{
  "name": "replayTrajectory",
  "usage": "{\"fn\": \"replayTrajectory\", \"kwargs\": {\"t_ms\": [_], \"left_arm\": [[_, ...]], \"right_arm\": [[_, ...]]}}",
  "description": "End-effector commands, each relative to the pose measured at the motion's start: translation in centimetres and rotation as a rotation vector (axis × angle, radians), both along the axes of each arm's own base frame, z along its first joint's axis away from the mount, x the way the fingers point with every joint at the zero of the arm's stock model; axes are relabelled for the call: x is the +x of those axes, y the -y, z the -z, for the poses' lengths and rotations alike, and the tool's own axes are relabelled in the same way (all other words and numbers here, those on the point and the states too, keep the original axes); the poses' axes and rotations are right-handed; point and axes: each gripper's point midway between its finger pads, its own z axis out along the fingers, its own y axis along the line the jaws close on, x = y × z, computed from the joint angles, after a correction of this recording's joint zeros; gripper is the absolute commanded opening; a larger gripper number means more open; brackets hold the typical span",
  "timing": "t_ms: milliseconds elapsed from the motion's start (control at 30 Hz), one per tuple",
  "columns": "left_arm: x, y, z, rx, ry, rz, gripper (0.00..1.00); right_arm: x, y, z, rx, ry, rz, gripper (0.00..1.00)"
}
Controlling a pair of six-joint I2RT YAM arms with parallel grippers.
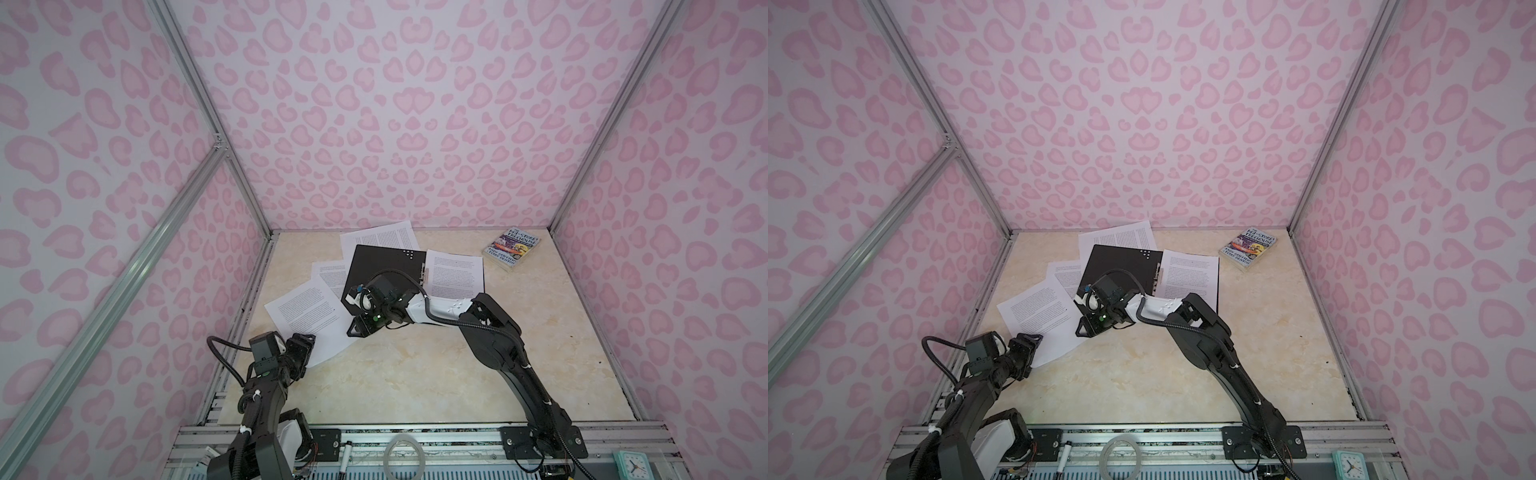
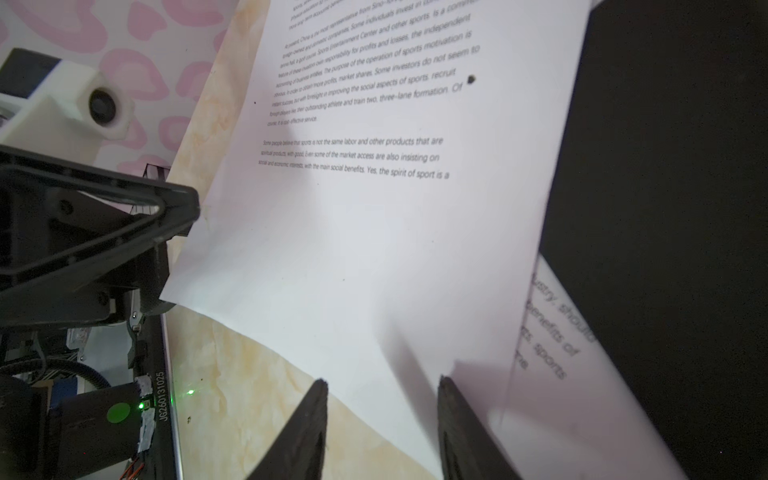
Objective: Put the files into the folder
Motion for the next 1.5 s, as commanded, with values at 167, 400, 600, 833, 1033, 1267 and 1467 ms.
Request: {"fn": "replayTrajectory", "kwargs": {"t_ms": [167, 400, 600, 833, 1033, 1267, 1467], "left_arm": [[-2.3, 0.1, 0.1, 0.020, -0.067, -0.027, 0.60], [-2.4, 0.4, 1.0, -0.012, -0.086, -0.029, 0.35], [-2.6, 0.1, 0.2, 0.006, -0.080, -0.043, 0.04], [-1.5, -1.1, -4.5, 0.116, -0.008, -0.025, 0.03], [1.7, -0.3, -12.7, 0.132, 0.175, 0.082, 0.03], [5.1, 2.7, -24.8, 0.275, 0.409, 0.242, 0.04], [9.4, 11.4, -28.4, 0.357, 0.482, 0.473, 0.04]], "right_arm": [[-0.9, 2.1, 2.8, -0.105, -0.088, 0.039, 0.43], [-1.0, 2.0, 2.6, -0.097, -0.091, 0.036, 0.42], [-0.9, 1.8, 2.2, -0.088, -0.091, 0.037, 0.41], [0.8, 1.5, -2.4, 0.022, -0.034, 0.087, 0.49], [5.5, 6.5, -10.2, 0.176, 0.043, 0.280, 0.74], [7.8, 16.7, -14.0, 0.207, 0.107, 0.497, 0.98], [7.4, 26.4, -13.1, 0.153, 0.112, 0.709, 0.98]]}}
